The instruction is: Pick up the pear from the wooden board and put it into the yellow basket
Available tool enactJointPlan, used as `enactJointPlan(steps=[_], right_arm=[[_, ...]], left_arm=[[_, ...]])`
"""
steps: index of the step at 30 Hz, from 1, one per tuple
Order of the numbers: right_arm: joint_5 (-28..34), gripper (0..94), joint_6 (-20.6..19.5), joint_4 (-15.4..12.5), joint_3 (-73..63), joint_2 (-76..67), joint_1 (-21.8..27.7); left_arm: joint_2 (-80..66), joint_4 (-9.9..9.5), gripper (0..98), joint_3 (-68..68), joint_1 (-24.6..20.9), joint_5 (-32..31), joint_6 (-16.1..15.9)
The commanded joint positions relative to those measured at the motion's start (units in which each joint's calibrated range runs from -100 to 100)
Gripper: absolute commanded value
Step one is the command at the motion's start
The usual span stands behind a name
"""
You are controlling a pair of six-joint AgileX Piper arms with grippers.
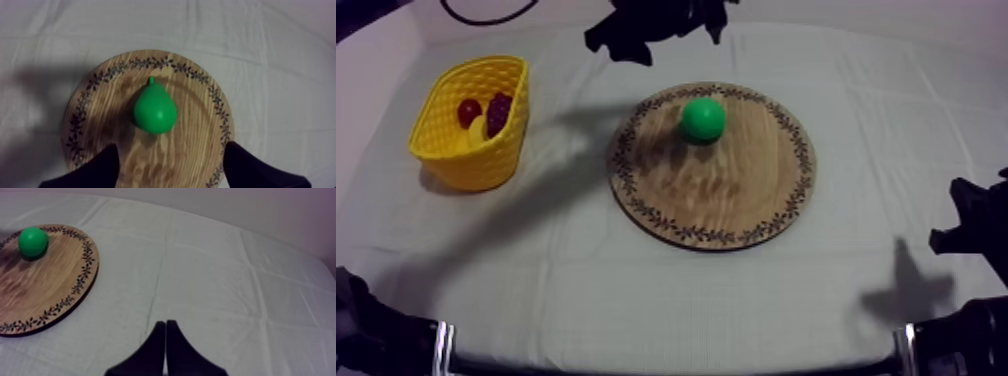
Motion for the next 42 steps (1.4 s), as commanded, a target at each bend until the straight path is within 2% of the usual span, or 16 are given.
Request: enactJointPlan(steps=[1, 17, 27, 38, 42], right_arm=[[0.0, 0.3, 0.0, 0.0, 0.0, 0.0, 0.0], [0.0, 0.3, 0.0, 0.0, 0.0, 0.0, 0.0], [0.0, 0.3, 0.0, 0.0, 0.0, 0.0, 0.0], [0.0, 0.3, 0.0, 0.0, 0.0, 0.0, 0.0], [0.0, 0.3, 0.0, 0.0, 0.0, 0.0, 0.0]], left_arm=[[0.9, 0.45, 76.5, 0.1, 0.0, -0.2, 0.4], [14.5, 0.42, 78.1, -2.3, 0.7, -3.6, 3.2], [24.7, -2.92, 76.9, -8.2, 0.7, -8.0, 5.1], [32.8, -5.09, 75.0, -18.7, 0.4, -7.0, 5.5], [34.0, -5.60, 67.7, -20.6, 0.1, -7.6, 5.4]])
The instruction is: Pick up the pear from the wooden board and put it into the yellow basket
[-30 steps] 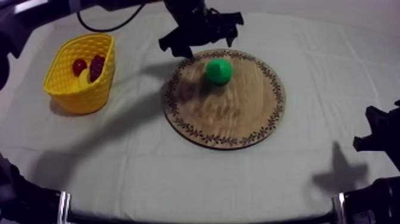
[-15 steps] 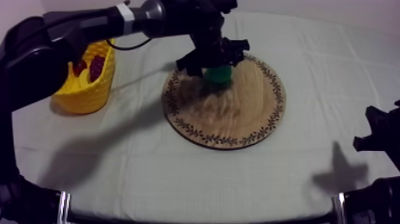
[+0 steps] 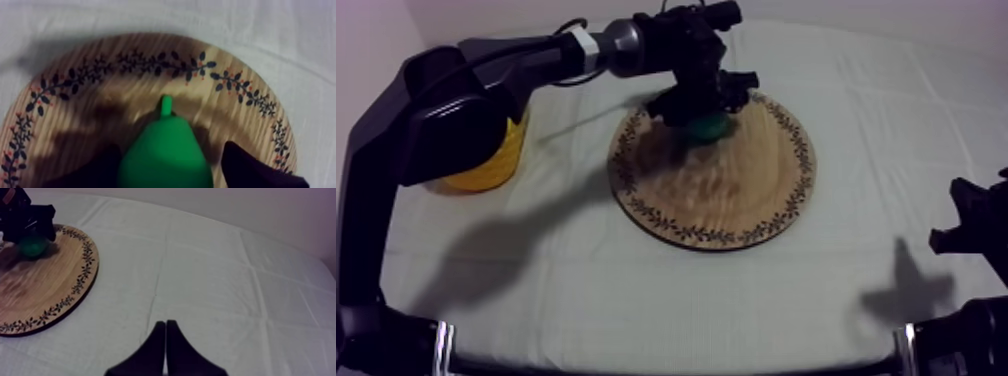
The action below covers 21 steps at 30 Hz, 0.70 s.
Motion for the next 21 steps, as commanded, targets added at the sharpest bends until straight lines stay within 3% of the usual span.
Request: enactJointPlan(steps=[1, 9, 16, 21], right_arm=[[0.0, 0.3, 0.0, 0.0, 0.0, 0.0, 0.0], [0.0, 0.3, 0.0, 0.0, 0.0, 0.0, 0.0], [0.0, 0.3, 0.0, 0.0, 0.0, 0.0, 0.0], [0.0, 0.3, 0.0, 0.0, 0.0, 0.0, 0.0]], left_arm=[[0.2, -0.12, 64.4, -0.2, -0.1, -0.6, -0.2], [-0.4, -0.36, 42.1, 2.6, -0.2, -2.2, -2.3], [-4.2, 0.65, 37.9, 6.7, -0.8, -1.8, -4.0], [-10.8, 2.03, 40.2, 7.8, -2.1, 0.9, -5.7]])
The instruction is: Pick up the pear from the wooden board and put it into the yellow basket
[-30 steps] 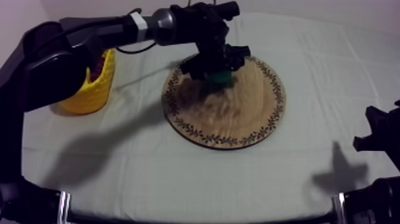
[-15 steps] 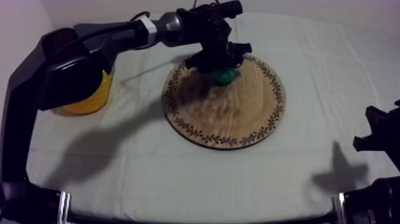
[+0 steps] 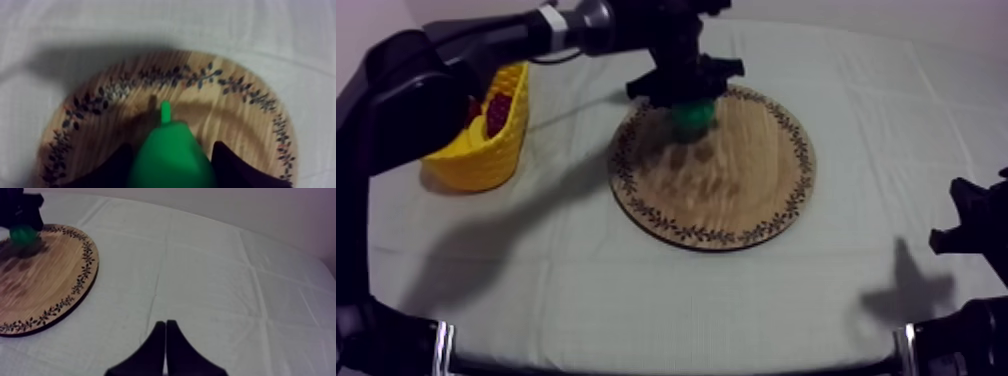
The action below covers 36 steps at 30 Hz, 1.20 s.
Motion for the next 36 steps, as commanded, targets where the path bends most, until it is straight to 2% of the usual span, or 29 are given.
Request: enactJointPlan(steps=[1, 5, 12, 17, 23, 27, 36], right_arm=[[0.0, 0.3, 0.0, 0.0, 0.0, 0.0, 0.0], [0.0, 0.3, 0.0, 0.0, 0.0, 0.0, 0.0], [0.0, 0.3, 0.0, 0.0, 0.0, 0.0, 0.0], [0.0, 0.3, 0.0, 0.0, 0.0, 0.0, 0.0], [0.0, 0.3, 0.0, 0.0, 0.0, 0.0, 0.0], [0.0, 0.3, 0.0, 0.0, 0.0, 0.0, 0.0], [0.0, 0.3, 0.0, 0.0, 0.0, 0.0, 0.0]], left_arm=[[-4.4, 0.69, 40.7, 0.4, -0.6, 1.6, -1.0], [-11.8, 1.71, 42.6, 3.6, -1.9, 4.7, -2.9], [-26.0, 3.28, 41.4, 17.1, -4.9, 10.4, -6.1], [-35.6, 3.46, 41.8, 25.4, -8.6, 13.5, -8.9], [-45.4, 1.29, 42.1, 33.9, -13.9, 12.9, -12.5], [-50.0, -0.27, 42.0, 40.7, -17.4, 10.0, -14.5], [-54.2, -3.77, 42.3, 60.7, -20.9, -1.7, -13.4]])
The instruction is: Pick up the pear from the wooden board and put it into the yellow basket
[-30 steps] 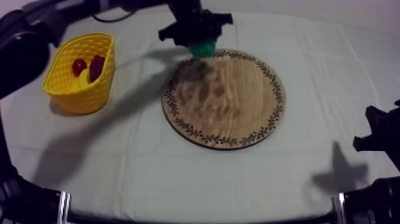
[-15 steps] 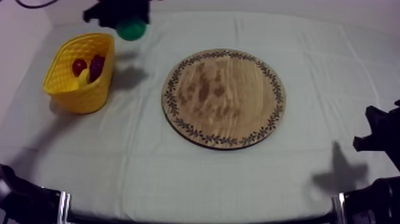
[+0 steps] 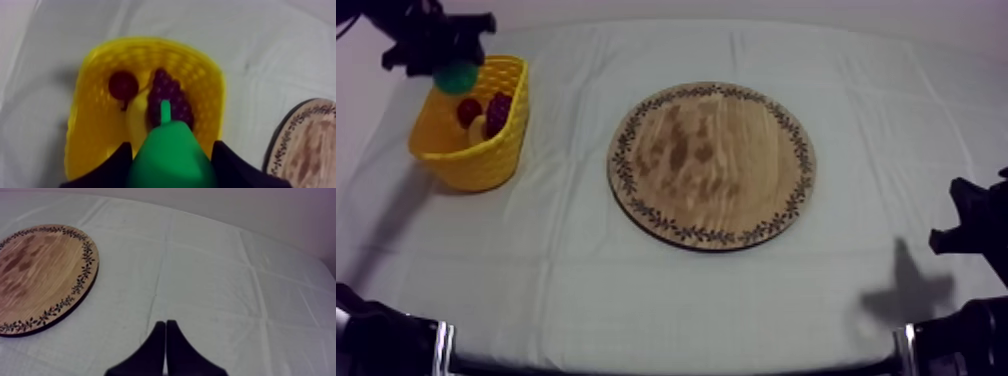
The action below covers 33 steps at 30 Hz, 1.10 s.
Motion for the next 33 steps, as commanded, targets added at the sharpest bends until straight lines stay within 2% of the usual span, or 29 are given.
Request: enactJointPlan(steps=[1, 6, 12, 18, 23, 29, 31, 33], right_arm=[[0.0, 0.3, 0.0, 0.0, 0.0, 0.0, 0.0], [0.0, 0.3, 0.0, 0.0, 0.0, 0.0, 0.0], [0.0, 0.3, 0.0, 0.0, 0.0, 0.0, 0.0], [0.0, 0.3, 0.0, 0.0, 0.0, 0.0, 0.0], [0.0, 0.3, 0.0, 0.0, 0.0, 0.0, 0.0], [0.0, 0.3, 0.0, 0.0, 0.0, 0.0, 0.0], [0.0, 0.3, 0.0, 0.0, 0.0, 0.0, 0.0], [0.0, 0.3, 0.0, 0.0, 0.0, 0.0, 0.0]], left_arm=[[-0.2, -0.83, 42.3, 8.4, -0.4, -4.0, 0.7], [-0.5, -1.93, 41.7, 14.6, -2.0, -10.4, 1.1], [-0.5, -2.15, 42.6, 16.7, -3.3, -14.3, 0.8], [-0.9, -3.39, 73.1, 16.7, -3.9, -17.8, 3.6], [-1.5, -5.16, 83.3, 17.9, -3.6, -20.4, 5.2], [-2.9, -4.97, 83.0, 18.7, -3.5, -21.0, 5.4], [-4.1, -4.74, 77.7, 18.9, -3.5, -21.5, 5.1], [-6.0, -4.00, 68.0, 19.1, -3.7, -22.4, 4.1]])
